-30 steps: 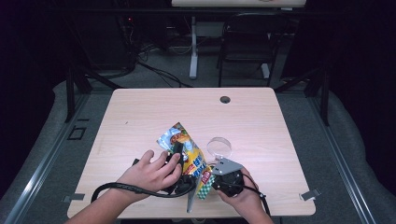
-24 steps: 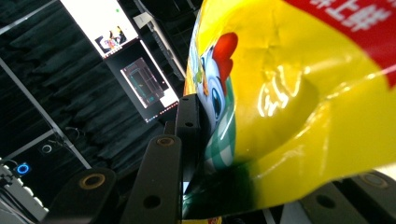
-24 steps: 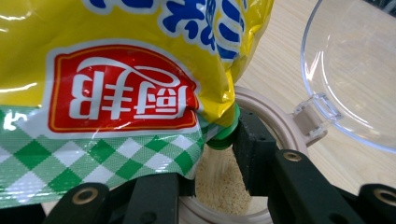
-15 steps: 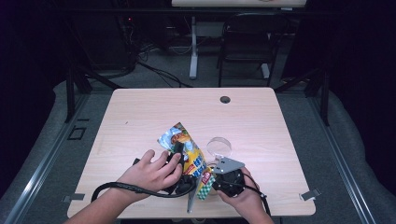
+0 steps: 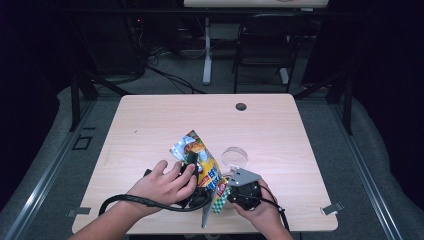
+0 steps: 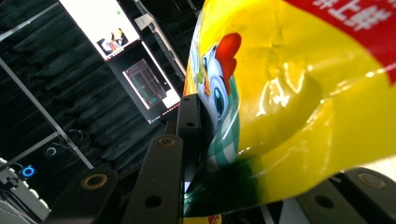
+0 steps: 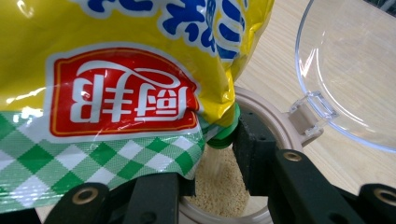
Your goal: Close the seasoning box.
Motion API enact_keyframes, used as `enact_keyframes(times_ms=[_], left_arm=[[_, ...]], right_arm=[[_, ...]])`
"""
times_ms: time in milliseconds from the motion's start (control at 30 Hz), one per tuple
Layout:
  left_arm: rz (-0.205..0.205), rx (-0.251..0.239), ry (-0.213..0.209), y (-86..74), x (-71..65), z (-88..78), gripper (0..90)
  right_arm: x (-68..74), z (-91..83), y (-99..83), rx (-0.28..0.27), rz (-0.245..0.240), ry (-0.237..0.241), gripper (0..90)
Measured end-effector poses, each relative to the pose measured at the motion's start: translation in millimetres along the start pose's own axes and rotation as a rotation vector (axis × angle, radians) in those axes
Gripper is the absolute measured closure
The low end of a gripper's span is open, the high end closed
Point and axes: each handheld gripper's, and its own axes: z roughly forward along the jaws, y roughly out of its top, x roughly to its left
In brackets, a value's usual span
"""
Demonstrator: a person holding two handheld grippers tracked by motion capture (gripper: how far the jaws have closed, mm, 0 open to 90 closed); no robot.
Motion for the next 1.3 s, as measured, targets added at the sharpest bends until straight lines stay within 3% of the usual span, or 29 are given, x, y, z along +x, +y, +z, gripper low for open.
enact_keyframes(times_ms=[300, 533, 767, 933, 1300], left_arm=[[-0.016, -0.014, 0.001, 2.5, 1.2, 0.0, 77.2], [-0.004, -0.012, -0.002, 2.1, 4.3, -0.1, 77.2], [-0.015, -0.018, 0.001, 1.0, 4.2, -0.7, 77.2], [0.009, -0.016, 0.01, 1.1, 5.2, -1.5, 77.2], [0.004, -0.011, 0.009, 1.1, 3.8, -1.7, 77.3]], right_arm=[[-4.0, -3.3, -1.0, 0.015, 0.041, 0.021, 70.9], [-4.4, -6.0, -0.2, 0.017, 0.06, 0.03, 70.9], [-4.1, -6.6, 0.6, 0.014, 0.071, 0.038, 70.9], [-3.4, -6.4, 1.0, 0.017, 0.074, 0.044, 71.0], [-2.7, -5.2, 1.3, 0.011, 0.065, 0.039, 70.9]])
